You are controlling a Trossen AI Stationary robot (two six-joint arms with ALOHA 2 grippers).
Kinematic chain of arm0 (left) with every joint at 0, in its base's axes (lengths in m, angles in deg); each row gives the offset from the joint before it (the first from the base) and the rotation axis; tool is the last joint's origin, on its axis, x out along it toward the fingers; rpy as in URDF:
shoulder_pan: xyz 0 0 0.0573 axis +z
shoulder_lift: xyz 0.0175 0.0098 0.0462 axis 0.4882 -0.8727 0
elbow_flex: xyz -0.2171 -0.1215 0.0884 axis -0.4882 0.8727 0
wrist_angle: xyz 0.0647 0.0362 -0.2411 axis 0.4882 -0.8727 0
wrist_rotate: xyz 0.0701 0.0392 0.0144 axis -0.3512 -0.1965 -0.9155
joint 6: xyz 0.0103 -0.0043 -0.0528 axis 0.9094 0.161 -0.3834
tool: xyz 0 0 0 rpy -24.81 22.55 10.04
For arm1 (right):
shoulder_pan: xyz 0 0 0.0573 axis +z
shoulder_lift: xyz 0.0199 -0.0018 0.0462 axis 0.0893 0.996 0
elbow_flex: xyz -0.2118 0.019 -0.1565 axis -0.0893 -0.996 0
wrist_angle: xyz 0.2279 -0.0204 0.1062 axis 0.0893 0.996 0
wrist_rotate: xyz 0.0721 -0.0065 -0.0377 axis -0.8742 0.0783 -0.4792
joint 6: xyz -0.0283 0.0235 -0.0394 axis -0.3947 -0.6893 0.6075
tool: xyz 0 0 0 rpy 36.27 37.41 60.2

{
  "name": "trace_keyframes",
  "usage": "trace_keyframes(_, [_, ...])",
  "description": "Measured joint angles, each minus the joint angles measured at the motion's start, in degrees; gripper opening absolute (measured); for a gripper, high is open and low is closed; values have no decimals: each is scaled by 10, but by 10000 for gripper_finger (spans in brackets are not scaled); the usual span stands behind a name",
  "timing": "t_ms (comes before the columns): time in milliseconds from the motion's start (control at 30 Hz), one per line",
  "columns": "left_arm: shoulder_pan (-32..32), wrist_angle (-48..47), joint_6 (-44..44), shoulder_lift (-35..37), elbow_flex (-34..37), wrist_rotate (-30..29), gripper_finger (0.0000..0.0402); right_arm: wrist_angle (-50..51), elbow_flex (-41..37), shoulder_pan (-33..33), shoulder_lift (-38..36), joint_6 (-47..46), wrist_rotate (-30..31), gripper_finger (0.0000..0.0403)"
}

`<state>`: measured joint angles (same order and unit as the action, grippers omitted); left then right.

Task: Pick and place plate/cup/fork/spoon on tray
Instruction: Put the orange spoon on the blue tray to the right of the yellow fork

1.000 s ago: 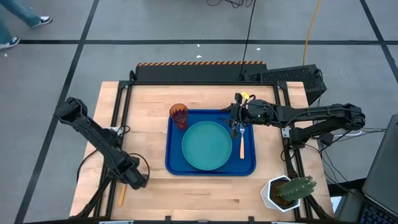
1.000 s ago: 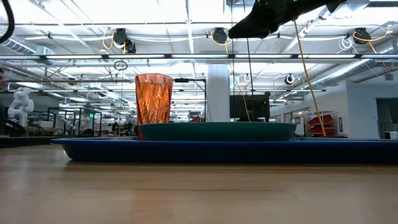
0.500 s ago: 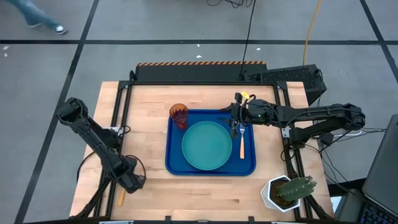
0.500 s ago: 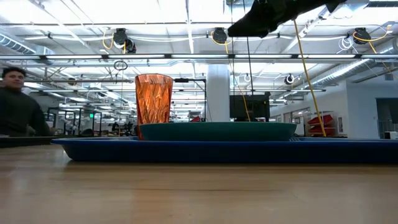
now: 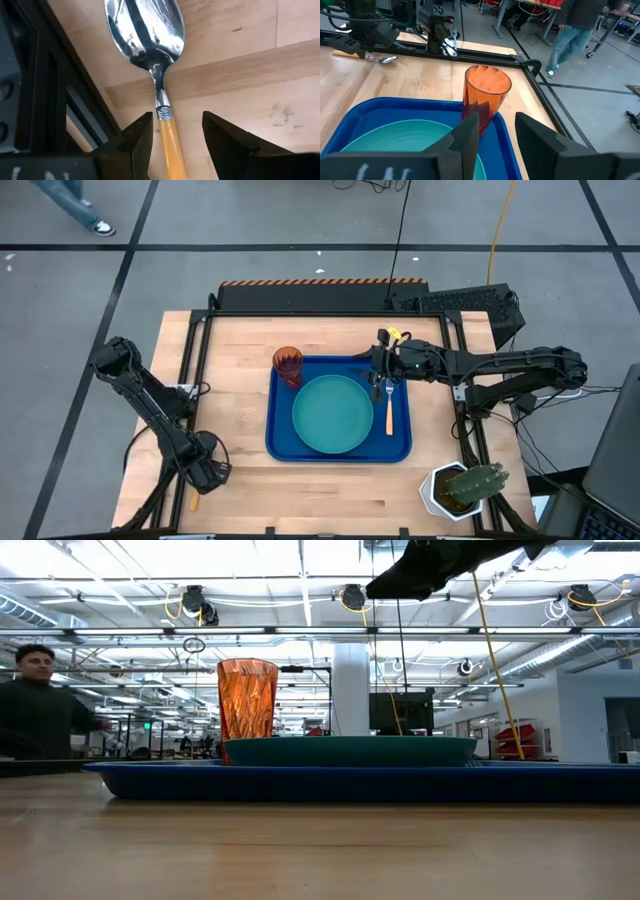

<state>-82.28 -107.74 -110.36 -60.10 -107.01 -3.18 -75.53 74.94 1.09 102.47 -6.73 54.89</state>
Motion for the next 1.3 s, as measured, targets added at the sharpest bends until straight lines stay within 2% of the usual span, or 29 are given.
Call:
trace_keyframes(167, [-8, 11, 0, 0, 15, -1, 175, 0, 0, 0, 0, 0, 0, 121])
trace_keyframes(400, [-18, 88, -14, 3, 68, 2, 175, 9, 0, 0, 0, 0, 0, 121])
trace_keyframes(600, [-19, 94, -13, 3, 76, 1, 171, 11, 0, 0, 0, 0, 0, 121])
trace_keyframes(700, [-19, 96, -11, 3, 76, 0, 145, 11, 0, 0, 0, 4, 0, 121])
trace_keyframes(933, [-19, 104, -4, 2, 76, -5, 34, 10, 0, 0, 0, 13, 0, 121])
trace_keyframes(1300, [-4, 127, 2, 7, 80, -1, 34, 5, 0, 0, 0, 30, 0, 121])
